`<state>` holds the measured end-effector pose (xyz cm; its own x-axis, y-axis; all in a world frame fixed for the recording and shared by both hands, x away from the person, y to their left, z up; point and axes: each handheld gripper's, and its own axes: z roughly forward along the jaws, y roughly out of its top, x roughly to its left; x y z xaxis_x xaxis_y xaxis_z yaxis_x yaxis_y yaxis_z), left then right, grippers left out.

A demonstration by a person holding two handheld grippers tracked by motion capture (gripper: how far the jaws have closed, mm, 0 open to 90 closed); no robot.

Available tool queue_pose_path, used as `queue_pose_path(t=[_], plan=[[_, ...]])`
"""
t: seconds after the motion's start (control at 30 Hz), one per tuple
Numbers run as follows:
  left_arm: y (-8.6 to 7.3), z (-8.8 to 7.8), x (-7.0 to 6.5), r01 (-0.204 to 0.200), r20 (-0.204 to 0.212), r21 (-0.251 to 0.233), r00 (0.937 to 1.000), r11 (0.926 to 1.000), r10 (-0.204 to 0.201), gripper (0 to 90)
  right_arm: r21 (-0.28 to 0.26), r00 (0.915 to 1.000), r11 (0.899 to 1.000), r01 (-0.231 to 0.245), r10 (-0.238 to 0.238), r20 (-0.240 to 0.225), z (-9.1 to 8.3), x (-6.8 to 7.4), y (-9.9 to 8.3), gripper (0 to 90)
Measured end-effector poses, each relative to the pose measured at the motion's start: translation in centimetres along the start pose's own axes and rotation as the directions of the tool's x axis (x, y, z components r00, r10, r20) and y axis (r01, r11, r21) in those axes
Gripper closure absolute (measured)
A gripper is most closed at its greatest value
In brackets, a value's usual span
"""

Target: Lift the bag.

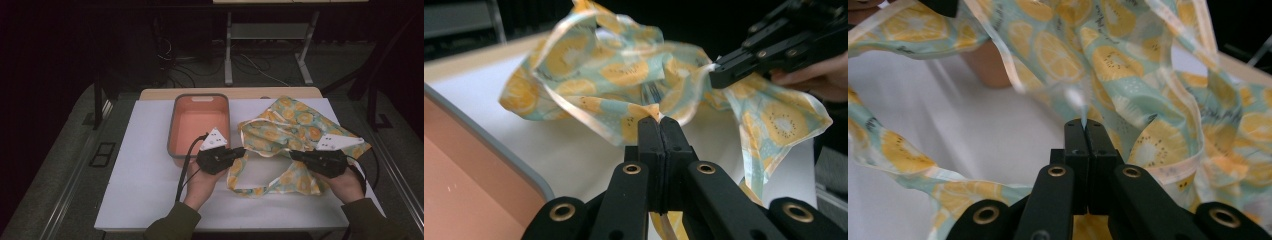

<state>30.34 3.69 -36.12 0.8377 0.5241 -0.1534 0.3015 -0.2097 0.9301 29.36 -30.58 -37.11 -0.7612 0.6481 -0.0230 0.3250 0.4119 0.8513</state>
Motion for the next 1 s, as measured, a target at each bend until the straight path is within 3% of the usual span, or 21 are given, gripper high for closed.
queue_pose_path(t=[0.17, 0.23, 0.4, 0.5, 0.6, 0.67, 0.73, 0.83, 0.93, 1.0], plan=[[2.3, -2.7, 0.1, -0.013, -0.011, -0.11, 0.9999, 0.9938, 0.012, 89.6, -0.085, 1.0, 0.996, 0.001, 0.0, 0.006, -1.7, -0.1, 1.5, 89.6], [3.0, -3.0, 0.1, -0.02, -0.013, -0.138, 0.9997, 0.9902, 0.019, 89.6, -0.111, 0.9995, 0.993, 0.026, -0.025, 0.017, -2.4, 0.0, 2.5, 89.6], [4.0, -1.7, 1.0, -0.008, -0.04, -0.128, 0.9992, 0.9917, 0.003, 89.5, -0.13, 0.9976, 0.991, 0.024, -0.015, 0.068, -1.8, -1.1, 3.7, 89.6], [4.2, 0.1, 2.3, 0.015, -0.058, -0.104, 0.9981, 0.9945, -0.022, 89.5, -0.111, 0.9941, 0.994, 0.003, 0.009, 0.108, -0.8, -2.7, 3.6, 89.6], [4.6, 1.6, 3.6, 0.038, -0.075, -0.094, 0.9961, 0.9949, -0.046, 89.5, -0.129, 0.9901, 0.991, -0.046, 0.062, 0.126, -0.2, -4.4, 3.6, 89.6], [5.2, 2.0, 4.0, 0.044, -0.083, -0.131, 0.995, 0.9905, -0.056, 89.5, -0.141, 0.987, 0.988, -0.057, 0.077, 0.141, -0.1, -5.1, 4.0, 89.6], [6.3, 1.7, 4.1, 0.047, -0.082, -0.181, 0.9947, 0.9824, -0.062, 89.5, -0.163, 0.9863, 0.986, -0.039, 0.064, 0.152, -0.5, -5.0, 5.0, 89.6], [7.6, 1.1, 3.9, 0.026, -0.094, -0.21, 0.9945, 0.9773, -0.046, 89.5, -0.194, 0.9864, 0.981, -0.008, 0.04, 0.16, -1.3, -4.9, 6.7, 89.6], [7.9, 1.6, 4.0, 0.015, -0.113, -0.18, 0.9929, 0.9836, -0.036, 89.5, -0.181, 0.9837, 0.984, -0.006, 0.038, 0.176, -1.0, -5.5, 7.4, 89.6], [7.7, 2.6, 4.5, 0.036, -0.123, -0.133, 0.9911, 0.9905, -0.053, 89.3, -0.152, 0.982, 0.988, -0.023, 0.051, 0.182, -0.3, -6.1, 7.1, 89.6]])
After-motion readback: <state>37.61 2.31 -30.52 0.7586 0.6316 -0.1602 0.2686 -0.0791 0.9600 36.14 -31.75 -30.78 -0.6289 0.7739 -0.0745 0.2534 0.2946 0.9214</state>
